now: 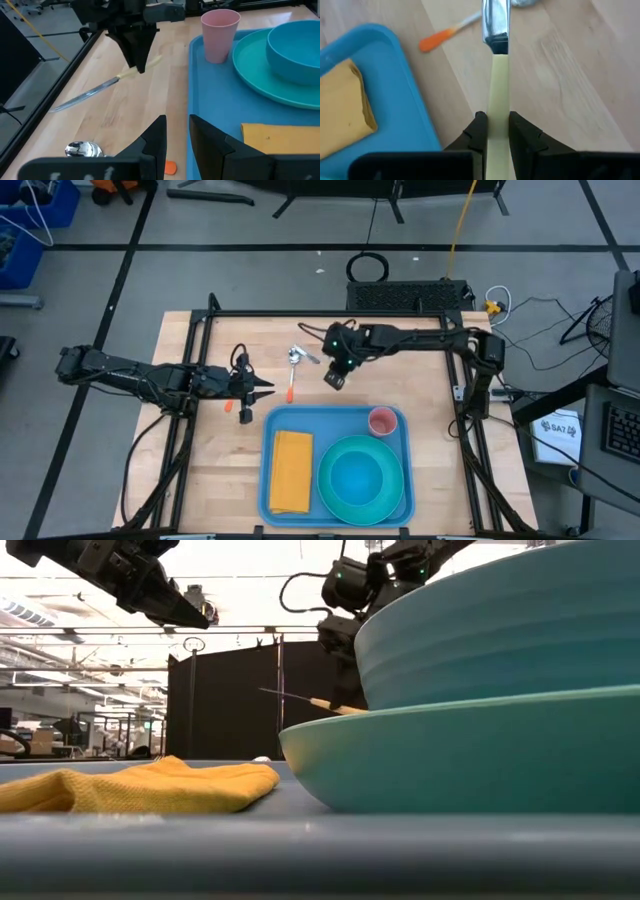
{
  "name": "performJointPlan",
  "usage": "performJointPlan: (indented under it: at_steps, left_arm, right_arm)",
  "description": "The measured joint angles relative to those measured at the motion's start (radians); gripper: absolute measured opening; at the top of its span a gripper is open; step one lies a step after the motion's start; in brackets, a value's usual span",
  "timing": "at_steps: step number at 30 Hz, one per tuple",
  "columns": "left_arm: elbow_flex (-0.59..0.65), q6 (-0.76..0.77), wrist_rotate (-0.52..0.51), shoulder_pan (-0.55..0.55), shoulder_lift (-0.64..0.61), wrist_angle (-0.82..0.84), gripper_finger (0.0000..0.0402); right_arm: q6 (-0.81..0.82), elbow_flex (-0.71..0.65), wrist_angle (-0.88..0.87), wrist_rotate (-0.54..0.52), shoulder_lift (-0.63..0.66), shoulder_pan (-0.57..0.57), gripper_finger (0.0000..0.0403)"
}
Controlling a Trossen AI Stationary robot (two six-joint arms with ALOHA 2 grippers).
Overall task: Set up tray
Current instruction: Move the yellow knife to the center of the table
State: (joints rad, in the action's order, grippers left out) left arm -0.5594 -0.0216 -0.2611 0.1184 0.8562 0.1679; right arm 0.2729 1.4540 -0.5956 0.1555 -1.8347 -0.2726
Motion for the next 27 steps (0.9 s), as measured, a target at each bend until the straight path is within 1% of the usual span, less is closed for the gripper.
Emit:
performJointPlan:
  at_steps: [5,7,9,11,14,18,20,23,27]
  left_arm:
    - [0.0,-0.001,0.001,0.0,0.0,0.0,0.0088]
    - [0.0,-0.005,0.001,0.0,0.0,0.0,0.0088]
    - [0.0,-0.007,0.001,0.0,0.0,0.0,0.0088]
    - [0.0,-0.008,0.002,0.0,0.0,0.0,0.0088]
    - [0.0,-0.008,0.002,0.0,0.0,-0.001,0.0088]
    - [0.0,-0.003,0.001,0.0,0.0,-0.006,0.0088]
    - [0.0,-0.004,0.001,0.0,0.0,-0.007,0.0088]
    - [0.0,-0.007,0.001,0.0,0.0,-0.01,0.0088]
    - [0.0,-0.006,0.001,0.0,0.0,-0.013,0.0088]
  right_arm:
    - [0.001,0.0,-0.114,0.011,0.0,-0.02,0.0038]
    - [0.002,-0.005,-0.132,0.011,0.0,-0.022,0.0038]
    - [0.003,-0.023,-0.11,0.018,0.0,-0.02,0.0038]
    - [0.009,-0.048,-0.088,0.061,0.0,-0.018,0.0038]
    - [0.011,-0.091,-0.046,0.084,0.0,-0.017,0.0038]
    - [0.014,-0.156,0.028,0.068,-0.003,-0.024,0.0038]
    - [0.012,-0.159,0.069,0.056,-0.002,-0.023,0.0038]
    - [0.003,-0.159,0.075,0.085,-0.003,-0.03,0.0038]
    - [-0.005,-0.159,0.051,0.084,-0.06,-0.047,0.0038]
